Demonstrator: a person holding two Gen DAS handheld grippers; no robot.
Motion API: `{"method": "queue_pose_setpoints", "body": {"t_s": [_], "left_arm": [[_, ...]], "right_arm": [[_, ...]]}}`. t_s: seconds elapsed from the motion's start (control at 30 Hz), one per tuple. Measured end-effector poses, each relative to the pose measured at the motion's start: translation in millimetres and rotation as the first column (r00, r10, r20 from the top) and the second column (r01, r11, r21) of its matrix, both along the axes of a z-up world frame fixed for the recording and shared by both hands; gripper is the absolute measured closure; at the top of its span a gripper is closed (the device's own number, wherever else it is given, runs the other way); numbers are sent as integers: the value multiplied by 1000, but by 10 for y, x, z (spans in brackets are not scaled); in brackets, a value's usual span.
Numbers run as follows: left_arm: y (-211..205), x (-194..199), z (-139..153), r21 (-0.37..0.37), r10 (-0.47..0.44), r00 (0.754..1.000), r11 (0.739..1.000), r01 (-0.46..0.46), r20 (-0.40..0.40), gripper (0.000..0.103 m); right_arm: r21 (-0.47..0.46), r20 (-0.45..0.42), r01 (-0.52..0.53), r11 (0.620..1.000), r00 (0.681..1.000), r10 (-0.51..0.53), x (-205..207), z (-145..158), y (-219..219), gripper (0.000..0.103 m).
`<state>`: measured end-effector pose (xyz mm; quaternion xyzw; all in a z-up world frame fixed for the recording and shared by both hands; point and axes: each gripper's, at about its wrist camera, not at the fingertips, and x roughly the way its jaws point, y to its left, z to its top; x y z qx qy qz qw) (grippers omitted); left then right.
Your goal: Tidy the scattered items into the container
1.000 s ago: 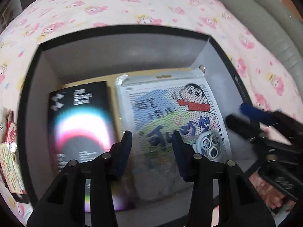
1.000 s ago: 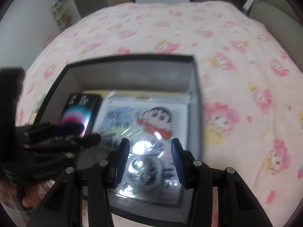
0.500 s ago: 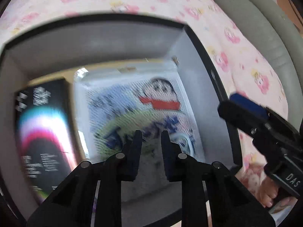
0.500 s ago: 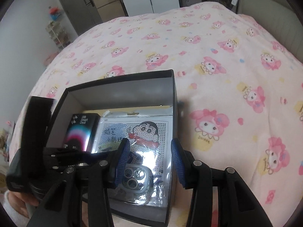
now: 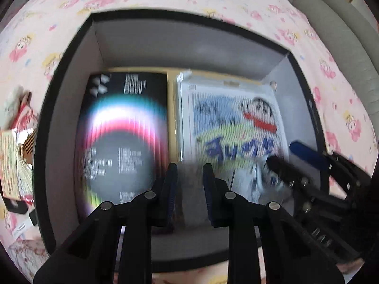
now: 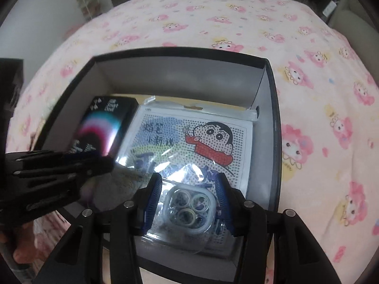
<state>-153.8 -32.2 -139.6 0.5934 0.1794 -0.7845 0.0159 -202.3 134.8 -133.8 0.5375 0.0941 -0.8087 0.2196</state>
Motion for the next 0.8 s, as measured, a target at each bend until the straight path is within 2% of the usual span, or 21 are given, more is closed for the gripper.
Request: {"method": "queue_pose_setpoints", "body": {"t_s": [0.1,0.2,0.27,0.37,0.47,0.63,0.73,0.8], "left_arm": [[33,11,-20,7,-20,1000,1000,20,1,82],[95,-10,-61,120,-50,999,991,50,-4,82],[157,-7,-65,150,-72,997,986,73,-13,82],[95,41,2,101,-29,999,994,33,-43,82],[-53,76,11,30,32,999,999,-31,-11,82],[-11,114,9,-19,-5,1000,1000,6,9,79],[32,110,-2,-14,-6,1000,1000,6,6,75],[29,112,-18,31,-10,1000,999,10,-7,75]], "right_arm": [[3,-4,12,1000,1000,-12,26,12,27,59],[19,-42,21,1000,999,-20,44,58,50,59],[10,-40,28,1000,999,-28,30,68,70,59],[9,-35,34,999,999,-34,9,59,87,59],[6,-40,22,1000,999,-22,32,67,53,59],[27,-29,-5,1000,1000,6,74,21,-62,59],[126,-29,-49,991,998,53,128,-82,-165,56],[134,-26,-25,991,999,28,112,-90,-135,56]]}}
